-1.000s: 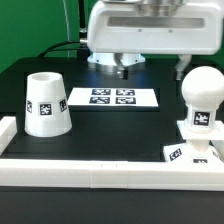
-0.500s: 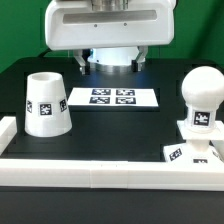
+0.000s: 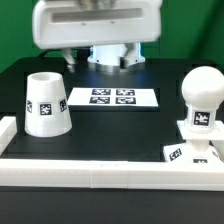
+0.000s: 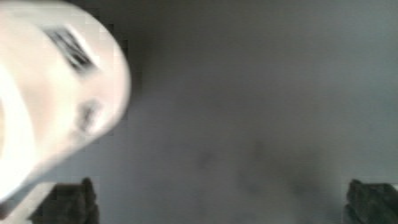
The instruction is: Assemble lamp
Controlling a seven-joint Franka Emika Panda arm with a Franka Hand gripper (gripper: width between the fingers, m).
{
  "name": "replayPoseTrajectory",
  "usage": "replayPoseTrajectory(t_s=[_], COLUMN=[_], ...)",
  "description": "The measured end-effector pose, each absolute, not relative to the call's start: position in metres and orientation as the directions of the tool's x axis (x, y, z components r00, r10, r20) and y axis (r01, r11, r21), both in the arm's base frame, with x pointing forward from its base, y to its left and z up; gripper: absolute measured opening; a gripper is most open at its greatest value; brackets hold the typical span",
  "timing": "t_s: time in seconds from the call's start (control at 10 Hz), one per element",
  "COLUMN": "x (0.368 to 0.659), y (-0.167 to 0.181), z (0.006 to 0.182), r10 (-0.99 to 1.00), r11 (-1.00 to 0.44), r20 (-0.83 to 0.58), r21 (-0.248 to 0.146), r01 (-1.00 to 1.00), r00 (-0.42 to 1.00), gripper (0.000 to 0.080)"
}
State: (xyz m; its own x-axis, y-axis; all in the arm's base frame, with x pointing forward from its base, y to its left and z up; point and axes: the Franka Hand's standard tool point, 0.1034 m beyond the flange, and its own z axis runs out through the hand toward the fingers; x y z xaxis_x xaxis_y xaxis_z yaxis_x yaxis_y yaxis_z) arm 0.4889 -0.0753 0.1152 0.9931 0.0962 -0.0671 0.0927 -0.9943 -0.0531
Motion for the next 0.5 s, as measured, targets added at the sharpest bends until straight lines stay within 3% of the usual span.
replayPoseTrajectory(t_s=[0.5], x=[0.475], y=[-0.112], z=[0.109], r10=[0.125], r11=[-0.991], r20=[-0.073], r21=[-0.057], r01=[0.121], r00=[0.99], gripper=[0.0699])
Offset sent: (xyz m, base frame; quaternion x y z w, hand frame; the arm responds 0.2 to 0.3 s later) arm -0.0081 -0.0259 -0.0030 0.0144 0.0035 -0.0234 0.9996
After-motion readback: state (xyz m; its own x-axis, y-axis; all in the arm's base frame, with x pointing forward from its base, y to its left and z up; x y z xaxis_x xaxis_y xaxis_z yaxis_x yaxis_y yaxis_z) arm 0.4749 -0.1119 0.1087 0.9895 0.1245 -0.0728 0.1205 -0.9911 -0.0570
